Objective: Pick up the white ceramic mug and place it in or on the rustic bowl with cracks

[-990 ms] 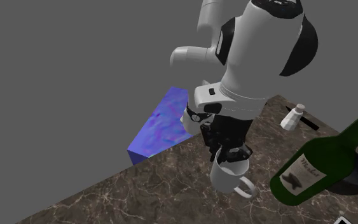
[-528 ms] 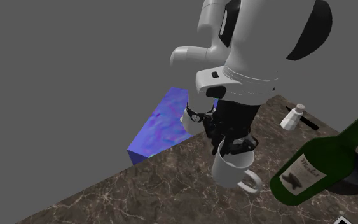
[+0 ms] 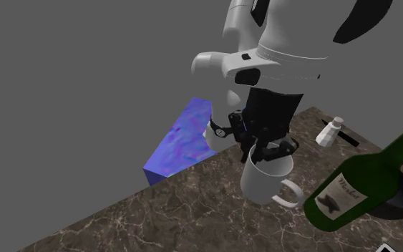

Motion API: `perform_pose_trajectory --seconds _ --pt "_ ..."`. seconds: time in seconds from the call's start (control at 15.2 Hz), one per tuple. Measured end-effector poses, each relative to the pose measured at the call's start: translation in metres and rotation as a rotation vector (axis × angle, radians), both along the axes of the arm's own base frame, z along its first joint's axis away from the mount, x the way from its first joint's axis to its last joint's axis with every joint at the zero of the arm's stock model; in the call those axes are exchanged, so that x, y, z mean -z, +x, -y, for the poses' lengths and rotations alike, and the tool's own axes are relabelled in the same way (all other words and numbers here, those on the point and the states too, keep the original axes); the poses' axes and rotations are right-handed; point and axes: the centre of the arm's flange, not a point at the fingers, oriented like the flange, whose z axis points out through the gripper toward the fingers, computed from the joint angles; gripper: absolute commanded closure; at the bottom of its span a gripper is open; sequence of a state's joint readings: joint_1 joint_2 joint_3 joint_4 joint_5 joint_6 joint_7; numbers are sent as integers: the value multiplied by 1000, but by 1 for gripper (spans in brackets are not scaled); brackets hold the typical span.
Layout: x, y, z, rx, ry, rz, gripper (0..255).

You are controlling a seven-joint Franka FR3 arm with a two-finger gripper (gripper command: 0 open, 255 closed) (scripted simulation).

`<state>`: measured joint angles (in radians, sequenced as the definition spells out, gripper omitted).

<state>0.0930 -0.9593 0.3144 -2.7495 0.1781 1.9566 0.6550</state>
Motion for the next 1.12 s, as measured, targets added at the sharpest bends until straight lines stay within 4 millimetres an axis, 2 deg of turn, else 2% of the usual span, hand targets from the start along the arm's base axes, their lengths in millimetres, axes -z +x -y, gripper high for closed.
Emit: perform_pose_trajectory --seconds 0.53,0.66,1.12 --pt "-41 0 -2 0 0 0 255" --pt "-45 -7 -15 -1 0 0 255" --pt "-53 -40 -96 -1 -1 1 255"
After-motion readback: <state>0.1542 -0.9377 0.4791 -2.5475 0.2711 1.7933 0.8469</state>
